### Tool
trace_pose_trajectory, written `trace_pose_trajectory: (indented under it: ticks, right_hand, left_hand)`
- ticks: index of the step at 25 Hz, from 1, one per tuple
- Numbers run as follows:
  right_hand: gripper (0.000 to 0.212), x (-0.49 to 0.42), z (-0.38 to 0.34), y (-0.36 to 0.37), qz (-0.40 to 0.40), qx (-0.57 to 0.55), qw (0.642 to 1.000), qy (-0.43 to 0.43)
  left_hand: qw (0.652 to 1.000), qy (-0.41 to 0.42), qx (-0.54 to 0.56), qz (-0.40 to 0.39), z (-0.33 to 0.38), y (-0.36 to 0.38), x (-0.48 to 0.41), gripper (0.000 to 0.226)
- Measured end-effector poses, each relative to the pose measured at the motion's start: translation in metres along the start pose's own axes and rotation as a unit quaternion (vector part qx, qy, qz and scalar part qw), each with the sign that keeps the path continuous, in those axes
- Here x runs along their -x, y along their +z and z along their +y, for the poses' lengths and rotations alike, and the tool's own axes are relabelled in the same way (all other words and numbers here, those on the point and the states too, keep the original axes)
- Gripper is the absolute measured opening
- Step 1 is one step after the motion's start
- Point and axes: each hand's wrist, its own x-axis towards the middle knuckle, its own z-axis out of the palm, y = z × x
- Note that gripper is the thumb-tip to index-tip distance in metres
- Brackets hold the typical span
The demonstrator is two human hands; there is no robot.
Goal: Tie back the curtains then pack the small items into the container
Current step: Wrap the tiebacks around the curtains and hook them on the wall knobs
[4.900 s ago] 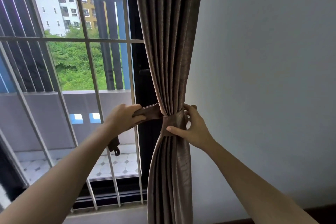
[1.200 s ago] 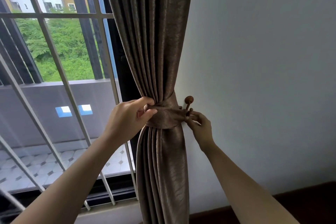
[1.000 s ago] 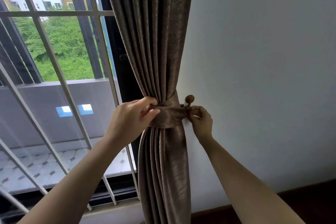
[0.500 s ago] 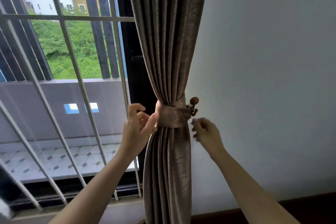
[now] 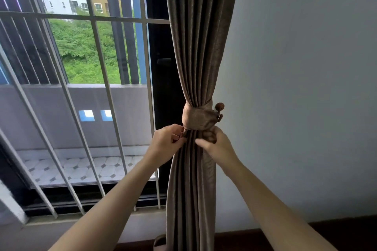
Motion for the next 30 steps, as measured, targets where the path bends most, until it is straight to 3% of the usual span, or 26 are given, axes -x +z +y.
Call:
trace_pose_trajectory:
  ticks: [3,6,9,13,20,25,30]
  right_hand:
    - [0.024,0.005,0.009,0.006,0.064,0.115,0.987,-0.093]
    - [0.013,0.004,0.014,0.003,0.097,0.162,0.974,-0.125]
    - [0.009,0.008,0.021,0.003,0.118,0.224,0.948,-0.194]
    - [0.012,0.01,0.026,0.018,0.123,0.28,0.934,-0.185]
    - [0.039,-0.003,0.02,0.03,0.193,0.319,0.914,-0.161]
    - [0.026,-0.009,0.025,0.026,0.214,0.328,0.904,-0.171]
    - [0.024,-0.005,0.028,0.019,0.195,0.34,0.906,-0.162]
  left_hand:
    - [0.995,0.075,-0.014,0.071,-0.006,0.005,0.008,0.014]
    - [0.98,0.134,-0.053,0.135,-0.015,0.009,0.008,0.01]
    - [0.964,0.202,-0.092,0.144,-0.027,0.014,0.01,0.017]
    - [0.968,0.169,-0.097,0.158,-0.028,0.021,0.009,0.024]
    - [0.979,0.156,-0.082,0.105,-0.031,0.013,-0.002,0.008]
    - [0.97,0.183,-0.077,0.137,-0.038,0.014,0.002,0.012]
    - [0.977,0.134,-0.092,0.14,-0.029,0.029,-0.001,0.017]
